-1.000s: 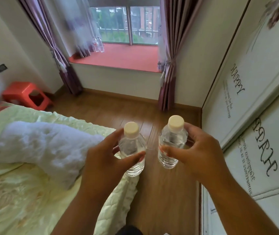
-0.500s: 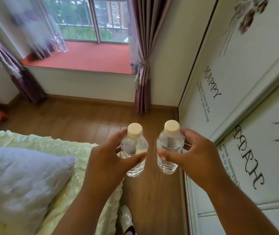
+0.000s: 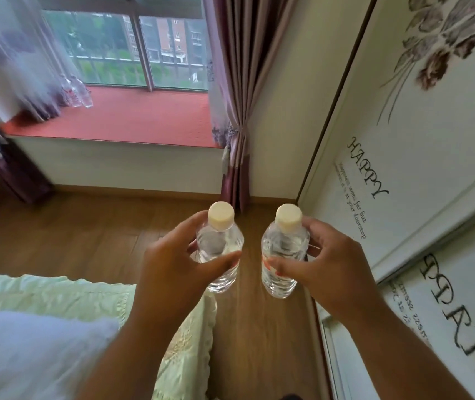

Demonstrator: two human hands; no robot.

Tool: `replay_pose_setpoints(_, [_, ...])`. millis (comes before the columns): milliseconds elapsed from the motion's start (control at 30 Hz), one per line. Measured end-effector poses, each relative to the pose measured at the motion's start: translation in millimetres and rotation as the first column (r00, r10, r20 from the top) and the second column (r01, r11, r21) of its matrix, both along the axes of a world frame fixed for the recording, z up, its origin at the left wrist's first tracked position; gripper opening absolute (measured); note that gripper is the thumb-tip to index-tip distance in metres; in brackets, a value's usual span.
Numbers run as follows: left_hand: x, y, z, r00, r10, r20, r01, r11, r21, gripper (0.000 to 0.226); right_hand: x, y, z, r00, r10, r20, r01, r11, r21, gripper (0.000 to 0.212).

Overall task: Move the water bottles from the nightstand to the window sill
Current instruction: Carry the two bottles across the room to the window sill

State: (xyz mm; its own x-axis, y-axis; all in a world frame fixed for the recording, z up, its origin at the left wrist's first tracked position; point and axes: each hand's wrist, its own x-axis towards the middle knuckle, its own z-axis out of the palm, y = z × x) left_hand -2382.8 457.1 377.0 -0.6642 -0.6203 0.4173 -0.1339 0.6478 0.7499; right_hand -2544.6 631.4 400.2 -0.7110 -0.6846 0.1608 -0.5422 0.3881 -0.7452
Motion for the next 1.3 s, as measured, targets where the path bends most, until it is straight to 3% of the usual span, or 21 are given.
replay_pose_setpoints(133, [0, -26, -8, 1.000, 0.022, 0.008, -0.023, 0.999, 0.034, 0.073, -9, -36, -7, 0.999, 0.046, 0.010, -0.046, 0.999, 0.000, 0.075])
replay_pose_setpoints(433, [-14, -76, -11, 0.981, 0.191, 0.045, -0.193, 0.980, 0.052, 0.072, -56, -131, -27, 0.965, 0.226, 0.131, -0.224, 0.974, -0.036, 0.085])
replay_pose_setpoints(900, [-146, -138, -1, 0.908, 0.417, 0.042, -0.419, 0.906, 0.054, 0.072, -207, -249, -21, 0.900, 0.409, 0.148, -0.406, 0.912, -0.057, 0.087])
replay_pose_setpoints(1300, [-225, -204, -18, 0.934, 0.346, 0.090, -0.356, 0.925, 0.136, 0.074, -286, -311, -28, 0.900, 0.376, 0.220, -0.383, 0.924, -0.012, 0.089])
